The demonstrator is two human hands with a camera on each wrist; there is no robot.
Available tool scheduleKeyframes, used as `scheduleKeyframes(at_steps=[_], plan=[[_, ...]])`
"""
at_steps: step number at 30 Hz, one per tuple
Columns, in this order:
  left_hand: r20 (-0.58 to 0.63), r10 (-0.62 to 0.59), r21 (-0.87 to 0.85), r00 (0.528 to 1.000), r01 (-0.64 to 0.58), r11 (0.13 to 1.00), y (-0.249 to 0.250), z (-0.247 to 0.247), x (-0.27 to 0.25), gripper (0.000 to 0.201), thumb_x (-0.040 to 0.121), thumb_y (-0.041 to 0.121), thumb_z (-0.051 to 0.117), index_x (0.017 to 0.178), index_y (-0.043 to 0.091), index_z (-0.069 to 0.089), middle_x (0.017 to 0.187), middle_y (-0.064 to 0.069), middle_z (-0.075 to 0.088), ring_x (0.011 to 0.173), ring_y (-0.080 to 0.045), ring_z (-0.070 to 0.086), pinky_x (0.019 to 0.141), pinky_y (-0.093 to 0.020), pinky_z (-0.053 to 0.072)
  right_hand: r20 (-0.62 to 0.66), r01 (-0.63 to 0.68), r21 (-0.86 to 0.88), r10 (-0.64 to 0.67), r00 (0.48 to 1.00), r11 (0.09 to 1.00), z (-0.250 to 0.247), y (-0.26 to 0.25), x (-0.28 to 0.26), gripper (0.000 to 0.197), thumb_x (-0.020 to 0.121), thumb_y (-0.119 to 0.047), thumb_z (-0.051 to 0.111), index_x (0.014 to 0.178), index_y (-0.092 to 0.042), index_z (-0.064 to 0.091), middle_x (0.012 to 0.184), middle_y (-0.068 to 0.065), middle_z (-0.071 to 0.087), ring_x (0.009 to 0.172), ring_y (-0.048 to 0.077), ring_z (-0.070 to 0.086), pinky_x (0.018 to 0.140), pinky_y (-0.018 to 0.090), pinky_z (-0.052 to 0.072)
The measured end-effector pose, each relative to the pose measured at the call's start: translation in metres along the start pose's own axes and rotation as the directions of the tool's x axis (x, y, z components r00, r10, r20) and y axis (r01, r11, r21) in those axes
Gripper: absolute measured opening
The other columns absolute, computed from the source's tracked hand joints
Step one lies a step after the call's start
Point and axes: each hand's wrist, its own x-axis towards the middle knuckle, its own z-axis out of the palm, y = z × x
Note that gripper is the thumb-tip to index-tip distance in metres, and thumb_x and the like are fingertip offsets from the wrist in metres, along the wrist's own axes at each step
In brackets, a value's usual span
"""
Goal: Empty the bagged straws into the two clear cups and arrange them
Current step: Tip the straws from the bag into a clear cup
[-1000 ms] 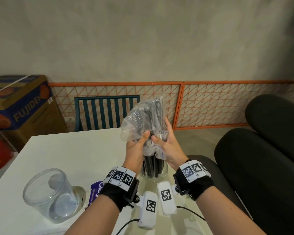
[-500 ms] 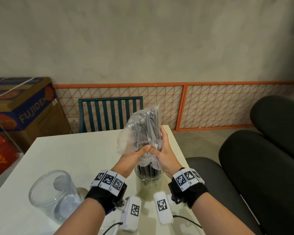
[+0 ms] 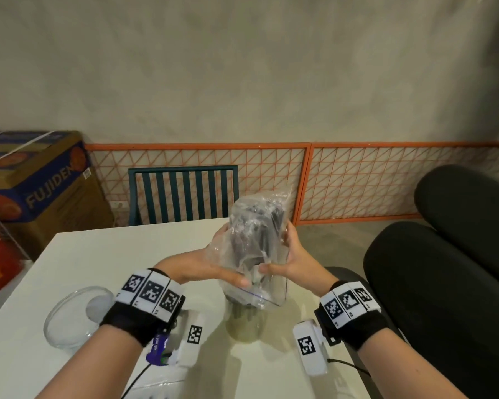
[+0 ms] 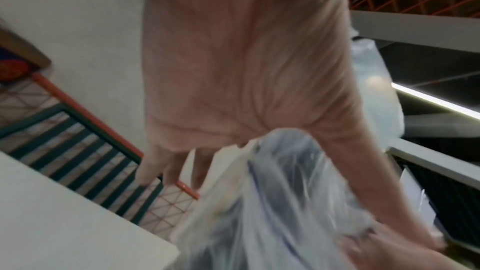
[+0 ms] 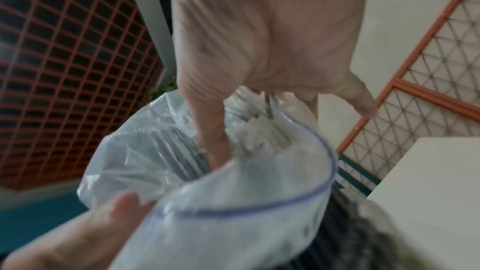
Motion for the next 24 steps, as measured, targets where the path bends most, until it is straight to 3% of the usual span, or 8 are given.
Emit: scheduleKeyframes(at_steps=[1,3,5,9,13,15,19,24], plan=[[0.01,-0.018,-0.014,1.0,0.018,1.0,0.0,-0.002,-0.003,0.113,0.067,0.022,0.082,0.146,0.036,0.003,0.141,0.013,0.043,0.119,0.002,0.047,0.087,-0.011,0.045,-0.006,-0.016,-0.014,0.016,1.0,1.0,0.0,-0.001,-0.002,0.115,0.07,-0.016,0.08,0.147,-0.034,-0.004,0.139,-0.015,0.035,0.124,-0.009,0.04,0.111,0.032,0.034],[-0.045,0.02,-0.052,0.999,-0.022,0.998,0.0,-0.004,-0.006,0.109,0.071,0.019,0.078,0.145,0.041,0.001,0.135,0.019,0.045,0.114,0.008,0.048,0.084,-0.012,0.046,-0.037,0.013,-0.013,-0.013,0.999,1.0,-0.003,-0.007,-0.002,0.118,0.068,-0.021,0.082,0.145,-0.04,-0.006,0.144,-0.01,0.034,0.133,0.006,0.034,0.102,0.02,0.037],[-0.099,0.045,-0.078,0.994,-0.052,0.996,0.006,0.0,-0.009,0.106,0.072,0.023,0.078,0.145,0.043,0.005,0.138,0.017,0.043,0.115,0.007,0.048,0.086,-0.014,0.046,-0.065,0.025,0.014,-0.024,0.998,1.0,-0.001,-0.015,-0.003,0.117,0.07,-0.02,0.08,0.144,-0.041,-0.007,0.144,-0.012,0.033,0.134,0.004,0.032,0.09,0.008,0.04],[-0.213,0.13,-0.08,0.968,-0.15,0.985,0.01,0.009,-0.011,0.112,0.059,0.042,0.084,0.144,0.045,0.011,0.149,0.009,0.034,0.128,-0.008,0.046,0.107,-0.038,0.04,-0.04,0.038,-0.029,-0.039,0.998,0.999,0.009,-0.024,-0.008,0.118,0.073,-0.023,0.079,0.147,-0.035,-0.012,0.152,-0.009,0.026,0.136,0.005,0.029,0.093,0.007,0.038],[-0.319,0.199,-0.036,0.927,-0.222,0.974,0.025,0.005,-0.019,0.099,0.067,0.04,0.077,0.144,0.044,0.013,0.141,0.016,0.036,0.121,-0.001,0.045,0.089,-0.011,0.043,-0.133,0.133,0.018,-0.129,0.983,0.991,0.001,-0.042,-0.004,0.115,0.066,-0.032,0.077,0.146,-0.041,-0.005,0.152,-0.004,0.027,0.136,0.011,0.033,0.103,0.027,0.04],[-0.269,0.19,-0.001,0.944,-0.197,0.98,0.028,0.008,-0.02,0.083,0.076,0.026,0.07,0.143,0.033,0.022,0.129,0.015,0.047,0.106,0.01,0.054,0.075,-0.002,0.046,-0.097,0.103,-0.012,-0.104,0.99,0.995,0.005,-0.041,-0.005,0.114,0.071,-0.028,0.077,0.146,-0.039,-0.007,0.153,-0.005,0.025,0.134,0.01,0.035,0.1,0.023,0.039],[-0.321,0.19,0.031,0.928,-0.191,0.981,0.024,0.013,-0.018,0.058,0.084,0.013,0.065,0.121,0.046,0.037,0.116,0.019,0.056,0.101,0.012,0.057,0.082,-0.006,0.048,-0.06,0.067,-0.069,-0.072,0.996,0.995,0.012,-0.032,-0.008,0.1,0.081,-0.017,0.071,0.143,-0.041,-0.004,0.143,-0.007,0.033,0.119,0.004,0.043,0.073,-0.001,0.044],[-0.44,0.199,0.133,0.876,-0.155,0.979,0.018,0.018,-0.007,0.036,0.088,0.028,0.061,0.112,0.05,0.046,0.107,0.025,0.059,0.1,0.019,0.053,0.079,-0.002,0.041,-0.084,0.09,-0.101,-0.099,0.992,0.991,0.014,-0.033,-0.005,0.094,0.085,-0.018,0.065,0.147,-0.035,-0.003,0.138,-0.013,0.033,0.118,0.0,0.044,0.09,0.008,0.045]])
